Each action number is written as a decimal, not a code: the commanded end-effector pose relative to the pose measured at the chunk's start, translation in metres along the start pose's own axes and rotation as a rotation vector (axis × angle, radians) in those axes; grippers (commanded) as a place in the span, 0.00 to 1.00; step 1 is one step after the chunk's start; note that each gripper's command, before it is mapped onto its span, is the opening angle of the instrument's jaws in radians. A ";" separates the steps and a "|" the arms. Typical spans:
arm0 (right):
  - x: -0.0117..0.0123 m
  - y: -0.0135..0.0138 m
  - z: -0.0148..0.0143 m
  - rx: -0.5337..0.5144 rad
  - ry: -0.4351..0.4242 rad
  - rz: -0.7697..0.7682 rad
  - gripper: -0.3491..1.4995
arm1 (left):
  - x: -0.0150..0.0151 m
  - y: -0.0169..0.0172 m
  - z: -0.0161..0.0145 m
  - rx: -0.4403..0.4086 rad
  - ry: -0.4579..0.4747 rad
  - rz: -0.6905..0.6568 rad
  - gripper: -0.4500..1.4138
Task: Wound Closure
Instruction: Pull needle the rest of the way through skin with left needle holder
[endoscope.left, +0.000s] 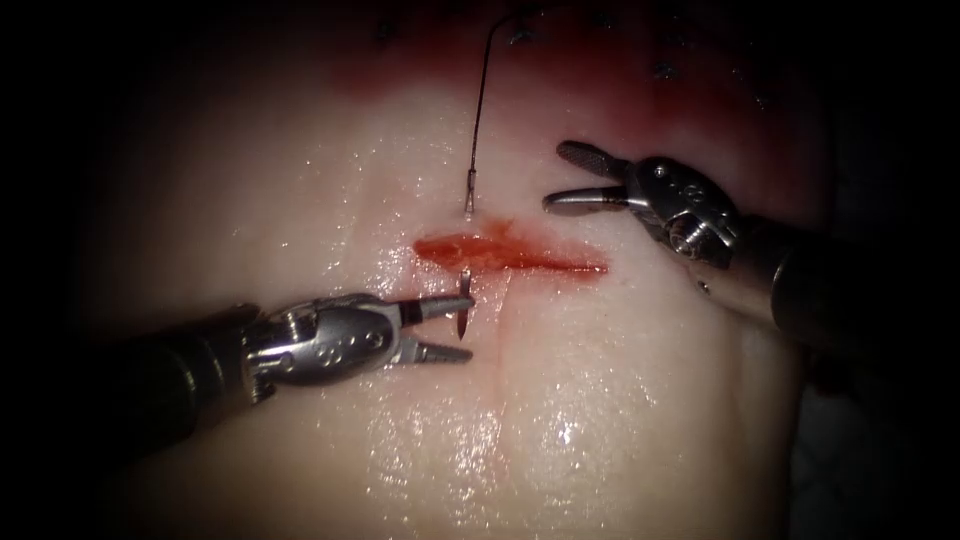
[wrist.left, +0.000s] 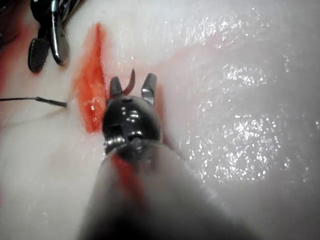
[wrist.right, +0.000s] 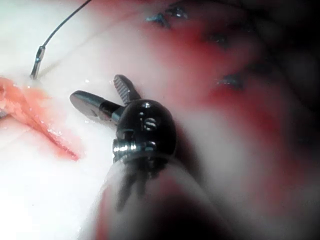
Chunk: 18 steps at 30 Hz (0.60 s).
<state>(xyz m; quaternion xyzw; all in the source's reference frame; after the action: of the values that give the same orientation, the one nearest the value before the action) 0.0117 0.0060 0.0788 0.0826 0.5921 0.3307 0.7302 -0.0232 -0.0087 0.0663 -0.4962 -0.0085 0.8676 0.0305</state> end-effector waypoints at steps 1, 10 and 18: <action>-0.0004 0.0002 0.0008 0.002 0.000 -0.001 0.70 | -0.0001 -0.0003 0.0008 0.003 0.001 0.001 0.61; -0.0008 -0.0001 0.0006 0.000 0.007 -0.005 0.67 | -0.0009 -0.0014 0.0026 0.004 0.012 0.011 0.60; -0.0009 -0.0002 0.0005 -0.004 0.007 -0.007 0.66 | -0.0019 -0.0017 0.0028 0.006 0.011 0.021 0.58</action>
<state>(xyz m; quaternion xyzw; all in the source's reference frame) 0.0116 0.0052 0.0791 0.0778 0.5937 0.3304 0.7296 -0.0239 -0.0074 0.0689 -0.5001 -0.0008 0.8657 0.0238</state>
